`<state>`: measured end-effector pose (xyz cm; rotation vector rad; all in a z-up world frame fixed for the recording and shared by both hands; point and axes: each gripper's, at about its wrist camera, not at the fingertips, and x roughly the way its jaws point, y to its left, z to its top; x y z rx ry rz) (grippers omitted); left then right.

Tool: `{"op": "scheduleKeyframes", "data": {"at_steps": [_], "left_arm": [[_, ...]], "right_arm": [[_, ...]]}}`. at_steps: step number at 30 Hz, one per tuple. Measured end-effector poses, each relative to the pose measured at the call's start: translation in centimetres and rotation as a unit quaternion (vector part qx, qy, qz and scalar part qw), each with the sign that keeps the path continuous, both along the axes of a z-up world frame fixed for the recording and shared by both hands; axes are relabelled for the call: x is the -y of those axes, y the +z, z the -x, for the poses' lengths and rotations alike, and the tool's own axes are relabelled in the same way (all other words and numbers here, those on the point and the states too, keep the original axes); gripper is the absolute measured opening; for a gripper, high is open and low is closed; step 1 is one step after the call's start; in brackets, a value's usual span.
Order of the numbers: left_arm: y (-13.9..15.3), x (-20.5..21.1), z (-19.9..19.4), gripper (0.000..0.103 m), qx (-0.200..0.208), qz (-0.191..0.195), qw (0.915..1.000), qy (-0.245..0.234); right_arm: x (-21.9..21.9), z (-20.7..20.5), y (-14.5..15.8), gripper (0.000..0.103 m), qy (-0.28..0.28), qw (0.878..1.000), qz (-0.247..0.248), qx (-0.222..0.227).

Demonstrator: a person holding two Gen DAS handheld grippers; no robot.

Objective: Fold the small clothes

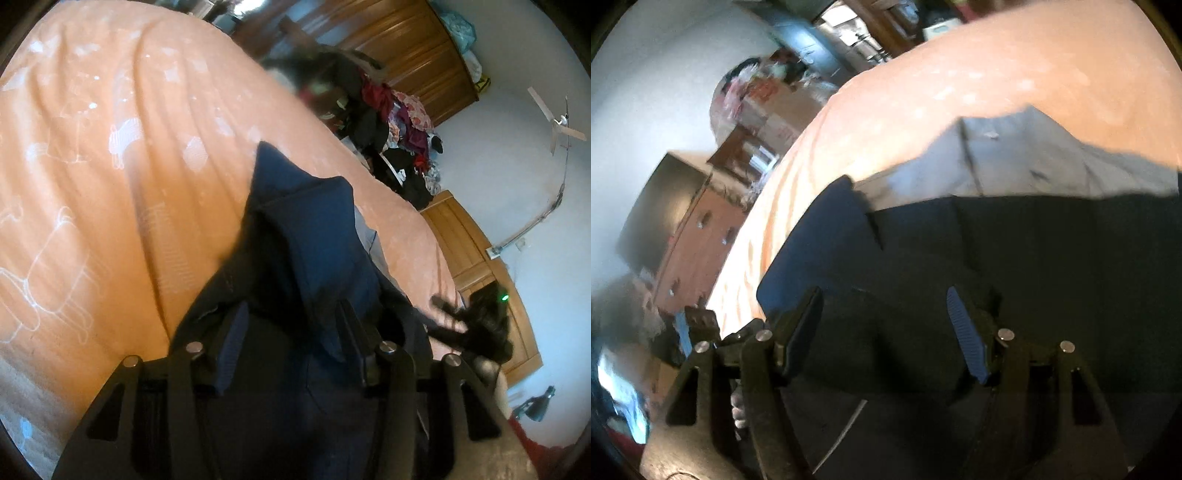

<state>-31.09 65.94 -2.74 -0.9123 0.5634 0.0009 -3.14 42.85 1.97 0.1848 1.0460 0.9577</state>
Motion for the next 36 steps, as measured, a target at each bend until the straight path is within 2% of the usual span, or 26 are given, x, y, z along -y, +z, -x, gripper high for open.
{"op": "scheduleKeyframes", "data": {"at_steps": [2, 3, 7, 10, 12, 14, 16, 17, 19, 21, 23, 24, 25, 26, 27, 28, 29, 31, 34, 36], "left_arm": [[-0.2, -0.1, 0.1, 0.052, 0.004, 0.005, 1.0, 0.0], [-0.1, -0.2, 0.4, 0.052, 0.006, 0.008, 0.9999, 0.0], [-0.3, -0.4, 0.7, 0.053, 0.013, 0.017, 0.9998, -0.001], [-0.4, -0.5, 0.8, 0.053, 0.013, 0.02, 0.9997, -0.002], [-0.4, -0.4, 0.9, 0.053, 0.013, 0.021, 0.9997, -0.002], [-0.4, -0.4, 0.8, 0.053, 0.013, 0.021, 0.9997, -0.001], [-0.4, -0.4, 0.8, 0.053, 0.014, 0.022, 0.9997, -0.001], [-0.3, -0.4, 0.8, 0.053, 0.014, 0.022, 0.9997, -0.001], [-0.3, -0.4, 1.0, 0.053, 0.014, 0.022, 0.9997, -0.001], [-0.3, -0.4, 1.0, 0.053, 0.014, 0.022, 0.9997, -0.001], [-0.3, -0.4, 1.0, 0.053, 0.013, 0.022, 0.9997, -0.001], [-0.3, -0.4, 1.0, 0.053, 0.013, 0.022, 0.9997, -0.001], [-0.3, -0.3, 1.0, 0.053, 0.013, 0.022, 0.9997, -0.001], [-0.3, -0.4, 0.9, 0.053, 0.013, 0.022, 0.9997, -0.001], [-0.3, -0.4, 0.9, 0.053, 0.013, 0.023, 0.9997, -0.001], [-0.3, -0.4, 0.9, 0.053, 0.012, 0.023, 0.9997, -0.001], [-0.4, -0.4, 0.9, 0.053, 0.012, 0.024, 0.9996, -0.001], [-0.5, -0.5, 0.9, 0.053, 0.013, 0.026, 0.9996, -0.001], [-0.5, -0.5, 0.9, 0.053, 0.014, 0.028, 0.9995, 0.0], [-0.5, -0.5, 0.9, 0.053, 0.014, 0.028, 0.9995, 0.0]], "right_arm": [[-0.4, 0.1, -0.2, 0.071, -0.002, 0.998, 0.051, 0.024], [-0.1, -0.1, -0.6, 0.073, -0.007, 0.998, 0.055, 0.02], [2.5, -1.9, -3.4, 0.076, -0.055, 0.996, 0.006, -0.065], [2.1, -2.5, -4.6, 0.075, -0.037, 0.994, -0.015, -0.105], [1.1, -2.1, -4.5, 0.074, -0.015, 0.994, -0.012, -0.104], [0.4, -1.7, -4.5, 0.061, 0.003, 0.996, 0.003, -0.092], [0.0, -1.5, -4.0, 0.017, 0.017, 0.997, 0.015, -0.074], [-0.2, -1.5, -3.3, 0.012, 0.026, 0.998, 0.011, -0.06], [-0.3, -1.3, -0.6, 0.012, 0.048, 0.999, -0.003, -0.013], [0.0, -0.8, 4.2, 0.012, 0.09, 0.993, -0.045, 0.059], [1.0, 0.5, 8.6, 0.012, 0.134, 0.978, -0.072, 0.144], [1.6, 1.4, 10.5, 0.012, 0.152, 0.967, -0.073, 0.192], [2.5, 2.7, 12.3, 0.013, 0.176, 0.95, -0.067, 0.248], [3.5, 4.1, 13.5, 0.016, 0.189, 0.932, -0.038, 0.307], [4.4, 4.8, 13.8, 0.023, 0.188, 0.922, -0.008, 0.338], [6.2, 4.7, 13.4, 0.033, 0.165, 0.924, 0.027, 0.344], [7.8, 4.0, 12.6, 0.037, 0.139, 0.935, 0.035, 0.325], [11.6, 2.8, 10.1, 0.062, 0.078, 0.96, 0.04, 0.265], [15.4, 2.3, 6.8, 0.064, -0.002, 0.982, 0.046, 0.183], [18.1, 1.6, 4.1, 0.064, -0.062, 0.994, -0.007, 0.093]]}}
